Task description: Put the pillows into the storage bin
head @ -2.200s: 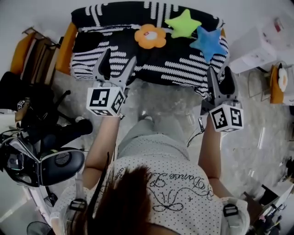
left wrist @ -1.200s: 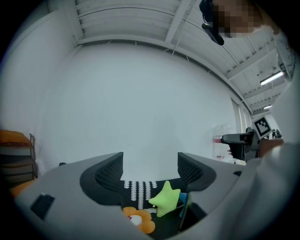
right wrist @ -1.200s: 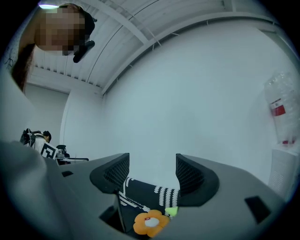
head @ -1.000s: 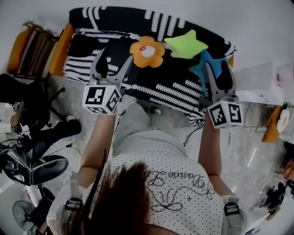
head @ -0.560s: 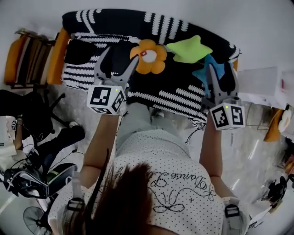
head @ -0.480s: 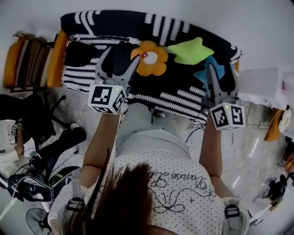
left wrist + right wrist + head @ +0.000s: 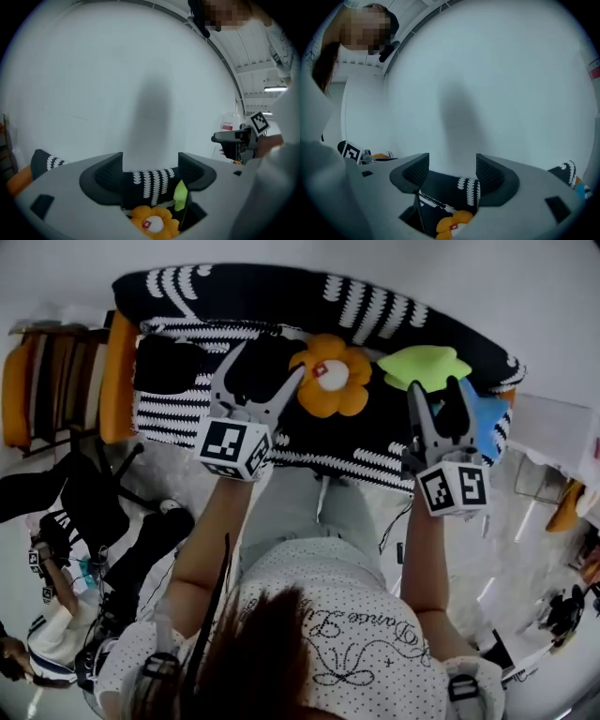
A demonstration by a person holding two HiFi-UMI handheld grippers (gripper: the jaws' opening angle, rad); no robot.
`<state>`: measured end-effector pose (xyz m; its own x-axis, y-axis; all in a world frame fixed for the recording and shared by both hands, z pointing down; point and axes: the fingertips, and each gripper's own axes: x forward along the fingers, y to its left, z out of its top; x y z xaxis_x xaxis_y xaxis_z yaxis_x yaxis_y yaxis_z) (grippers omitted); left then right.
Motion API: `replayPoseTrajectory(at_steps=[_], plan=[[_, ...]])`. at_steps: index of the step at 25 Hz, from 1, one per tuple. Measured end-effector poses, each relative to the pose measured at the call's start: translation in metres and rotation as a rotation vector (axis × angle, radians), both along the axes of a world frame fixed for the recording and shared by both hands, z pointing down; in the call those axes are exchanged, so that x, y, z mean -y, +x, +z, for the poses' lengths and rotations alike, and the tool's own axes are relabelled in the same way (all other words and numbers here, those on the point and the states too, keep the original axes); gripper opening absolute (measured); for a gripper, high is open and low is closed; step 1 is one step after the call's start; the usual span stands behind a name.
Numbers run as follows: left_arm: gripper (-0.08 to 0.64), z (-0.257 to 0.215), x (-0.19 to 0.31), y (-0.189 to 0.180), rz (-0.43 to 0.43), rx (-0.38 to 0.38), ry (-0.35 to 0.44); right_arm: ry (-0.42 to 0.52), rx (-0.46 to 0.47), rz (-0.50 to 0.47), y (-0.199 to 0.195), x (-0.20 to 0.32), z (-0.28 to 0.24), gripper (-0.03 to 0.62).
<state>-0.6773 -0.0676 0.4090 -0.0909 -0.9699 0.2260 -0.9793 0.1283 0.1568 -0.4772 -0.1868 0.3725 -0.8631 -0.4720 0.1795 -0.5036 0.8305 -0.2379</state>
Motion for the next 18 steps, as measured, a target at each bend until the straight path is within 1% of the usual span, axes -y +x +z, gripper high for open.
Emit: replayPoseTrajectory(at_steps=[3,8,13,18], plan=[[0.354,0.021,0.008,-0.016,0.005,-0.019,-0.029,-0.027,-0.019,-0.016,-0.029,-0.002,0.020,0.302],[0.356,0.061,0.015,-0.033,-0.015,-0.046,-0.076,-0.084,-0.054,-0.045,-0.058,0.001,0.064,0.304],[0.354,0.099,0.022,-0.036,-0.058,-0.091,-0.057,-0.158,-0.090,-0.117,-0.076,0.002,0.115,0.304],[0.354,0.180,0.027,-0.035,-0.089,-0.142,-0.133,-0.218,-0.118,-0.136,-0.080,0.002,0.190,0.304]])
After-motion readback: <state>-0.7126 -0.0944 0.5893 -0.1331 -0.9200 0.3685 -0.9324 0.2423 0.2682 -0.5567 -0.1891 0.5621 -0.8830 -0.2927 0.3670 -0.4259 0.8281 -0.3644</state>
